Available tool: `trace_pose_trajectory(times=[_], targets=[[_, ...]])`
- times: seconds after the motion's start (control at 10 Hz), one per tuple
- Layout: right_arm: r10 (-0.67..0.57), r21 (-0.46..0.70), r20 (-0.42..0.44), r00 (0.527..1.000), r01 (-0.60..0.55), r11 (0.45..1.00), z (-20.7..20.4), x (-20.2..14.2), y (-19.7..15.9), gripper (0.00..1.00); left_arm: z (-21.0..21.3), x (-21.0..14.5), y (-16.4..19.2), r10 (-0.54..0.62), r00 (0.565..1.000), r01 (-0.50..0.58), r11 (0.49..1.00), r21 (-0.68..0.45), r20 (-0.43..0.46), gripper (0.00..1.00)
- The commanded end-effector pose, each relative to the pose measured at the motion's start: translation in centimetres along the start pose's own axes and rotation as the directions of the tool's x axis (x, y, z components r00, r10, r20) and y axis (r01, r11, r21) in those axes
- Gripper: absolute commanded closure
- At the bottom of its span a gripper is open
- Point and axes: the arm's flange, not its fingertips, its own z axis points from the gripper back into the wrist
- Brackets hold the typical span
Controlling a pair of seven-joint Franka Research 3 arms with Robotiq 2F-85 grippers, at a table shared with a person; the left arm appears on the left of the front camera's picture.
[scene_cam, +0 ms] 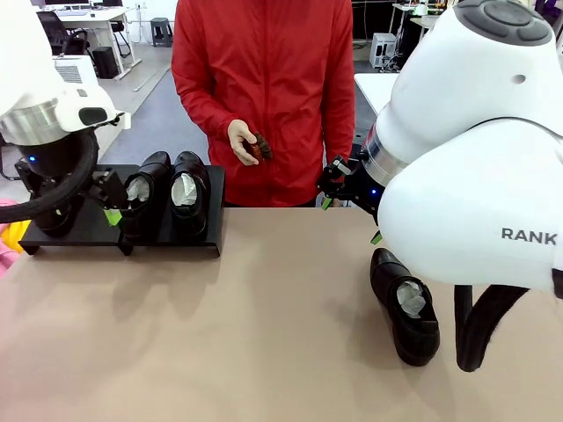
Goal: Organize the shoes by placing them on the stand.
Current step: Pick up one Shoe and place it in the middle of the table.
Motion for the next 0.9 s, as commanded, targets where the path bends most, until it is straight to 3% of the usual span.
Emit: trace_pose_trajectory(times=[0.0, 0.1, 0.3, 0.5, 0.7, 0.8], targets=[[0.017, 0.007, -0.012, 1.0, -0.016, 1.0, 0.1, 0.3, 0.2, 0.0, -0.4, 2.3, -0.2, 0.044, 0.999, -0.046, 0.998, -0.04, -0.029, 0.0], [0.0, 0.0, 0.0, 1.0, 0.0, 1.0, 0.0, 0.0, 0.0, 0.0, 0.0, 0.0, 0.0, 0.0, 1.0, 0.0, 1.0, 0.0, 0.0, 0.0], [0.261, -0.228, -0.183, 0.948, -0.299, 0.927, -2.0, 1.3, -0.5, 0.0, 0.0, 0.0, 0.0, 0.0, 1.0, 0.0, 1.0, 0.0, 0.0, 0.0], [0.319, -0.359, -0.274, 0.907, -0.404, 0.842, -2.7, 2.4, -2.5, 0.0, 0.0, 0.0, 0.0, 0.0, 1.0, 0.0, 1.0, 0.0, 0.0, 0.0], [0.431, -0.285, -0.437, 0.79, -0.576, 0.766, -3.6, 3.0, -4.6, 0.0, 0.0, 0.0, 0.0, 0.0, 1.0, 0.0, 1.0, 0.0, 0.0, 0.0], [0.475, -0.229, -0.443, 0.76, -0.609, 0.76, -4.9, 3.6, -5.6, 0.0, 0.0, 0.0, 0.0, 0.0, 1.0, 0.0, 1.0, 0.0, 0.0, 0.0]])
